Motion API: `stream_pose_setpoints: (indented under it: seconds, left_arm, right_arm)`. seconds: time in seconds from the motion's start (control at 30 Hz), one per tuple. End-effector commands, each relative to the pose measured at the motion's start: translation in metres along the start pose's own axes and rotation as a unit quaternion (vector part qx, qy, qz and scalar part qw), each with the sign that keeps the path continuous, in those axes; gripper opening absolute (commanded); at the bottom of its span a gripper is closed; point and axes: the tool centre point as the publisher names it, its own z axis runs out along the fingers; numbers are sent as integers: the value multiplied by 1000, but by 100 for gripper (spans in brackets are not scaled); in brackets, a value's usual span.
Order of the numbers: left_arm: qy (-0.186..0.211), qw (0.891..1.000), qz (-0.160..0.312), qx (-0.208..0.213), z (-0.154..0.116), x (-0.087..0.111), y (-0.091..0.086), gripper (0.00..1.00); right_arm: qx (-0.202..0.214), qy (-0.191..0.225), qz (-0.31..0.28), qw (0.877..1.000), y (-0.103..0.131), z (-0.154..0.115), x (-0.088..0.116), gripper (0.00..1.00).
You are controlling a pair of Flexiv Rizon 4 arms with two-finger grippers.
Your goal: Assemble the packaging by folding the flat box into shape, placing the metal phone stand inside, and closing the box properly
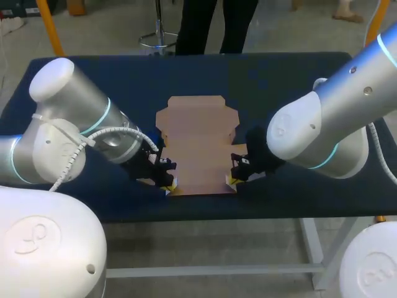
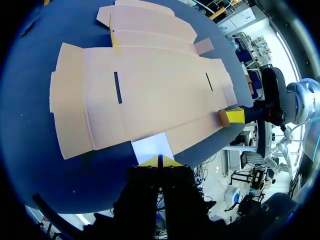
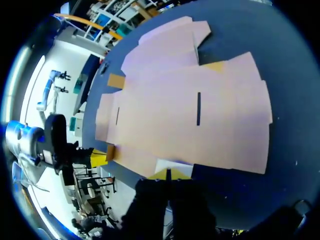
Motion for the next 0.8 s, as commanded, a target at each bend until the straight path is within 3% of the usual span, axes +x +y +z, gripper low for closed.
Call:
stream_pose_setpoints:
  seconds: [0.03, 0.8]
  left_arm:
    - [-19, 1000, -5, 7, 9, 4, -1, 0]
    - [-57, 996, -37, 51, 23, -1, 1, 0]
  right_arm:
    - [-2, -13, -1, 1000, -1, 5, 3, 0]
    - [1, -66, -10, 998, -3, 23, 3, 0]
